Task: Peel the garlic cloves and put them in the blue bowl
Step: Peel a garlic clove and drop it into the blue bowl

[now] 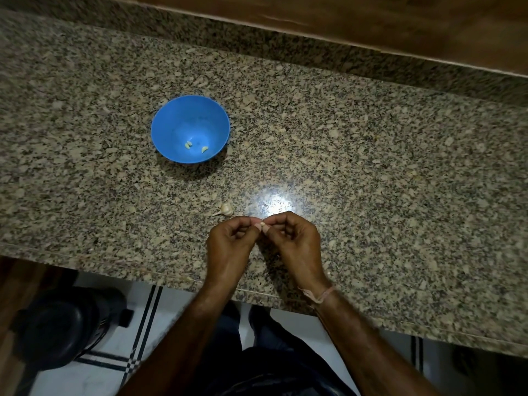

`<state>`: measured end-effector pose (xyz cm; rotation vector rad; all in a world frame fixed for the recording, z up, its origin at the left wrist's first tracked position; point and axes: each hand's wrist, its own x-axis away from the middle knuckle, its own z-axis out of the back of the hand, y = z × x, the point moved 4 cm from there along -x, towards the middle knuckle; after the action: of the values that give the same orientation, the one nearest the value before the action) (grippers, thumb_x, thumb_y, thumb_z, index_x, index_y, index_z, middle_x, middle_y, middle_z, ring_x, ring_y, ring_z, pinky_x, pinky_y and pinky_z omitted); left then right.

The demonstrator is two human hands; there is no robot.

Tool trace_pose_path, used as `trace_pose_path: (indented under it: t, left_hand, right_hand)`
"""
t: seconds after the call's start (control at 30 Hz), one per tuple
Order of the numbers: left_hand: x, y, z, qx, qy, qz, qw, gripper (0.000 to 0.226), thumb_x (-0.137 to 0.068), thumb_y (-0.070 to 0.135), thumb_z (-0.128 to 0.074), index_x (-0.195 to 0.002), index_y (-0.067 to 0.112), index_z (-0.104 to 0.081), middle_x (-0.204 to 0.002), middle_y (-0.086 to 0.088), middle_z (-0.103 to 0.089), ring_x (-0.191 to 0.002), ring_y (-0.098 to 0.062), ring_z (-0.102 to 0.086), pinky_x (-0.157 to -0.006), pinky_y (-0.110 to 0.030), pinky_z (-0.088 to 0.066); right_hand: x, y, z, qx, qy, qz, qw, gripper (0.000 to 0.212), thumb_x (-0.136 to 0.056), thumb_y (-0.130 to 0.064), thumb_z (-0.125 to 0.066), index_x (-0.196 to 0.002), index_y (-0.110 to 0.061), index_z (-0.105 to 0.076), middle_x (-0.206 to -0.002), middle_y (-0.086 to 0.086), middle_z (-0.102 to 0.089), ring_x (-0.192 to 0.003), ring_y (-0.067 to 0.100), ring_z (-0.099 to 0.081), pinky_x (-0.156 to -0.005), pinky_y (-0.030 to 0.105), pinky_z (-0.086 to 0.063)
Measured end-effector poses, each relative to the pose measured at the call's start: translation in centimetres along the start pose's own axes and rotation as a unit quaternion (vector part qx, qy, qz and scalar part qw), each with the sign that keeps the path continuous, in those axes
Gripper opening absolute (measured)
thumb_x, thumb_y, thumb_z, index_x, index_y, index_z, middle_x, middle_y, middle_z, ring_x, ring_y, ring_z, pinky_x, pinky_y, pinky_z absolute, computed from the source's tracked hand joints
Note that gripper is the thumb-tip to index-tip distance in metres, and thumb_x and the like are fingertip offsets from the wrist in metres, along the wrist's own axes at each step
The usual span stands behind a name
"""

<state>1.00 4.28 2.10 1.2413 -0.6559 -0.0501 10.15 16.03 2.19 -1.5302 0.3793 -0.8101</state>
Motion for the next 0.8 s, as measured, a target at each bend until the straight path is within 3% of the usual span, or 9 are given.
trace_pose_path:
  t: [0.3, 0.37, 0.5, 0.63, 0.8]
  left_hand:
    - [-0.09, -0.43, -0.11, 0.045, -0.017, 0.032, 0.998, 0.010, -0.092, 0.005, -0.073, -0.098, 0.011, -0.080, -0.089, -0.005, -0.080, -0.092, -0.027, -0.077, -0.083, -0.037, -0.063]
    - [-0.08, -0.33, -0.06, 0.005, -0.006, 0.014, 1.000, 0.010, -0.092, 0.008, -0.073, -0.094, 0.015, -0.080, -0.086, 0.000, -0.080, -0.088, -0.022, -0.077, -0.082, -0.038, -0.063]
    - [0.10, 0.19, -0.30, -0.081, 0.004, -0.039, 0.996, 0.009, -0.091, 0.015, -0.073, -0.090, 0.023, -0.077, -0.079, 0.006, -0.076, -0.077, -0.009, -0.072, -0.070, -0.026, -0.058]
    - [-0.16, 0.26, -0.49, -0.128, 0.004, -0.042, 0.991, 0.004, -0.091, 0.017, -0.073, -0.094, 0.016, -0.076, -0.079, 0.008, -0.074, -0.072, -0.002, -0.069, -0.062, -0.011, -0.050]
    - [-0.54, -0.10, -0.76, -0.116, 0.010, -0.018, 0.993, 0.004, -0.092, 0.016, -0.072, -0.094, 0.015, -0.076, -0.079, 0.007, -0.074, -0.068, 0.005, -0.066, -0.058, -0.008, -0.046]
  right_hand:
    - [-0.09, 0.52, 0.36, 0.004, 0.001, -0.007, 1.000, 0.009, -0.091, -0.003, -0.077, -0.096, -0.011, -0.078, -0.091, 0.003, -0.079, -0.088, 0.026, -0.075, -0.081, 0.035, -0.064]
    - [0.00, 0.43, 0.28, 0.013, -0.005, 0.001, 1.000, 0.009, -0.091, -0.004, -0.078, -0.097, -0.011, -0.078, -0.092, 0.001, -0.079, -0.088, 0.022, -0.075, -0.080, 0.031, -0.063]
    - [0.10, 0.01, 0.13, 0.100, -0.029, 0.054, 0.993, 0.017, -0.096, -0.004, -0.072, -0.107, -0.017, -0.077, -0.094, -0.007, -0.077, -0.089, 0.014, -0.074, -0.082, 0.036, -0.062]
    - [-0.36, -0.07, 0.18, 0.164, -0.051, 0.097, 0.981, 0.016, -0.097, -0.006, -0.069, -0.103, -0.019, -0.076, -0.091, -0.011, -0.076, -0.088, 0.010, -0.073, -0.079, 0.039, -0.060]
    - [-0.68, 0.83, 0.19, 0.064, -0.039, 0.026, 0.997, 0.015, -0.094, 0.001, -0.070, -0.099, -0.013, -0.073, -0.093, 0.000, -0.075, -0.089, 0.022, -0.071, -0.083, 0.037, -0.061]
